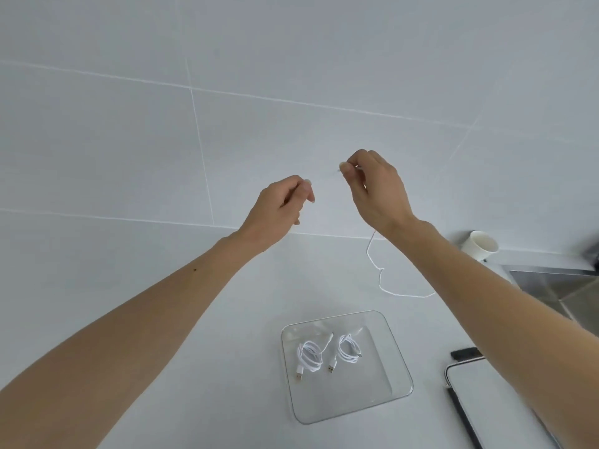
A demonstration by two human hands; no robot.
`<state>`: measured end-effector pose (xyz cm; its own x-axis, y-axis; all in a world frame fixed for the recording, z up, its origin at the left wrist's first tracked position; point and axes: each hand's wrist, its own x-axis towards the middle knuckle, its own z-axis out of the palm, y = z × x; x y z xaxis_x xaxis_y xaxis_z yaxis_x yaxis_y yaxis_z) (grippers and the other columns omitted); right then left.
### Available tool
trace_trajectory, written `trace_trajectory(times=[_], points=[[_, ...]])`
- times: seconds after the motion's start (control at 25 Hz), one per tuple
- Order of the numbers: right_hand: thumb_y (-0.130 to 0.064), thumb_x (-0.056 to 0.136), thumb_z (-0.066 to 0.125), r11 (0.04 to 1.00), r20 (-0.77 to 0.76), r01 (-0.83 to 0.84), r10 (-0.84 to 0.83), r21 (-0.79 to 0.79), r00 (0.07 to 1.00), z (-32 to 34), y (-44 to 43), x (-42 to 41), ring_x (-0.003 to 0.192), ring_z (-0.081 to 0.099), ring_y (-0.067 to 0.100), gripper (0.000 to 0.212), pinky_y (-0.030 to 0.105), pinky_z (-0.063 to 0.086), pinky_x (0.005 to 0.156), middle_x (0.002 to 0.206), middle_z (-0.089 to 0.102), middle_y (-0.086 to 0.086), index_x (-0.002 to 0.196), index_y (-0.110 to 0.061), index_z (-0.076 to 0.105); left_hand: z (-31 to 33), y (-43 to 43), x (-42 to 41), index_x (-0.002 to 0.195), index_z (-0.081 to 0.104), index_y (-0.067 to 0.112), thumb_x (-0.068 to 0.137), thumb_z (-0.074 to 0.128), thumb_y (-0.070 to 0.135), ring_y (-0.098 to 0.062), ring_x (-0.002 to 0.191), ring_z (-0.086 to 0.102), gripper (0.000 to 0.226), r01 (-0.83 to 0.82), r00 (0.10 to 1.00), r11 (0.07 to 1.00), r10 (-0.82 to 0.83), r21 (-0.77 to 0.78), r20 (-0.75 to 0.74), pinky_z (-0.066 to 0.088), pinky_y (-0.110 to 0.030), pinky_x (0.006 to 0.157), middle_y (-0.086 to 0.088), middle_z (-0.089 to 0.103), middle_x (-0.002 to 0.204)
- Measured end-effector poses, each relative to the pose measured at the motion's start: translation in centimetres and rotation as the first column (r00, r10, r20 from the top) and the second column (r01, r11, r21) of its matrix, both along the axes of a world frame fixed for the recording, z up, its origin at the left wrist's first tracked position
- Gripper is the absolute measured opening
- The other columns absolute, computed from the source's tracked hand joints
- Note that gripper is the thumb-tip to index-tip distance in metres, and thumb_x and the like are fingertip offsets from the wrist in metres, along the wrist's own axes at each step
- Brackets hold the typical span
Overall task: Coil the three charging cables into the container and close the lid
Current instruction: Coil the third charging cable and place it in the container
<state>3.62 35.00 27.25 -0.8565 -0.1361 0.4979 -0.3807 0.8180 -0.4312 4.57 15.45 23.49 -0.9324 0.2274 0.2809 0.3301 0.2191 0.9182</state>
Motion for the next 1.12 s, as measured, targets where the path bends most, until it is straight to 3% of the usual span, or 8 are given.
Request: trace_trajectory(times=[0.24, 0.36, 0.48, 0.72, 0.88, 0.92, 1.0, 1.12], points=[[-0.035, 0.104, 0.045, 0.976, -0.179, -0.021, -0.018, -0.216, 0.984, 10.1, 3.9, 0.0, 0.058, 0.041, 0.007, 0.029, 0.032, 0.036, 0.058, 0.065, 0.041, -0.012, 0.088, -0.012, 0.055, 10.8, 4.6, 0.4, 0.073, 0.050, 0.017, 0.106, 0.038, 0.036, -0.014, 0.048, 0.031, 0.040, 0.215, 0.974, 0.965, -0.223, 0.151, 0.038, 0.045, -0.023, 0.056, 0.011, 0.028, 0.055], [-0.035, 0.103, 0.047, 0.933, -0.241, -0.059, -0.030, -0.354, 0.970, 14.6, 5.7, 0.3, 0.050, 0.030, 0.009, 0.033, 0.027, 0.028, 0.052, 0.055, 0.033, -0.010, 0.084, -0.010, 0.053, 15.8, 6.9, 0.8, 0.070, 0.048, 0.018, 0.104, 0.039, 0.042, -0.014, 0.048, 0.031, 0.043, 0.307, 0.946, 0.933, -0.321, 0.188, 0.047, 0.044, -0.024, 0.057, 0.007, 0.027, 0.057], [-0.035, 0.103, 0.047, 0.893, -0.269, -0.072, -0.056, -0.444, 0.961, 18.3, 7.4, 0.5, 0.049, 0.028, 0.010, 0.034, 0.023, 0.027, 0.047, 0.060, 0.040, 0.001, 0.082, -0.009, 0.052, 19.7, 8.8, 1.7, 0.066, 0.045, 0.020, 0.102, 0.039, 0.045, -0.015, 0.048, 0.028, 0.045, 0.398, 0.916, 0.904, -0.400, 0.156, -0.018, 0.037, -0.024, 0.053, 0.004, 0.024, 0.057], [-0.033, 0.104, 0.046, 0.901, -0.152, -0.069, 0.004, -0.427, 0.988, 20.6, 8.5, 0.6, 0.041, 0.030, 0.005, 0.038, 0.013, 0.026, 0.041, 0.053, 0.035, -0.011, 0.069, -0.021, 0.052, 24.6, 11.0, 2.8, 0.081, 0.060, 0.020, 0.106, 0.039, 0.034, -0.007, 0.045, 0.025, 0.036, 0.552, 0.833, 0.792, -0.541, 0.259, -0.121, 0.025, -0.017, 0.042, 0.010, 0.038, 0.055], [-0.035, 0.105, 0.043, 0.940, -0.061, -0.118, 0.104, -0.320, 0.993, 19.5, 8.3, 1.0, 0.059, 0.048, 0.026, 0.037, 0.032, 0.041, 0.057, 0.069, 0.058, 0.015, 0.085, -0.011, 0.064, 26.0, 11.6, 2.5, 0.103, 0.065, 0.009, 0.106, 0.042, 0.030, -0.007, 0.047, 0.036, 0.031, 0.518, 0.854, 0.767, -0.488, 0.378, -0.180, 0.035, -0.017, 0.045, 0.005, 0.054, 0.067], [-0.035, 0.105, 0.042, 0.944, -0.057, -0.135, 0.123, -0.303, 0.991, 19.3, 8.2, 1.2, 0.062, 0.048, 0.029, 0.038, 0.036, 0.042, 0.058, 0.071, 0.059, 0.018, 0.087, -0.010, 0.064, 26.3, 11.5, 2.3, 0.108, 0.066, 0.008, 0.106, 0.041, 0.029, -0.008, 0.051, 0.045, 0.033, 0.506, 0.861, 0.763, -0.474, 0.403, -0.184, 0.042, -0.018, 0.049, 0.003, 0.061, 0.073], [-0.037, 0.105, 0.042, 0.943, -0.072, -0.170, 0.155, -0.287, 0.985, 19.0, 8.1, 1.7, 0.056, 0.042, 0.018, 0.038, 0.027, 0.036, 0.053, 0.064, 0.050, 0.005, 0.081, -0.015, 0.062, 26.8, 11.3, 1.9, 0.117, 0.064, 0.004, 0.107, 0.038, 0.030, -0.012, 0.077, 0.068, 0.038, 0.493, 0.869, 0.754, -0.457, 0.435, -0.193, 0.056, -0.021, 0.072, -0.003, 0.073, 0.096], [-0.038, 0.104, 0.046, 0.942, -0.082, -0.208, 0.193, -0.263, 0.978, 18.8, 8.0, 2.5, 0.054, 0.040, 0.015, 0.035, 0.021, 0.034, 0.051, 0.062, 0.045, 0.000, 0.078, -0.021, 0.060, 27.2, 10.9, 0.9, 0.130, 0.055, -0.002, 0.108, 0.034, 0.033, -0.020, 0.122, 0.061, 0.046, 0.478, 0.876, 0.734, -0.435, 0.482, -0.207, 0.046, -0.030, 0.106, -0.012, 0.064, 0.131]])
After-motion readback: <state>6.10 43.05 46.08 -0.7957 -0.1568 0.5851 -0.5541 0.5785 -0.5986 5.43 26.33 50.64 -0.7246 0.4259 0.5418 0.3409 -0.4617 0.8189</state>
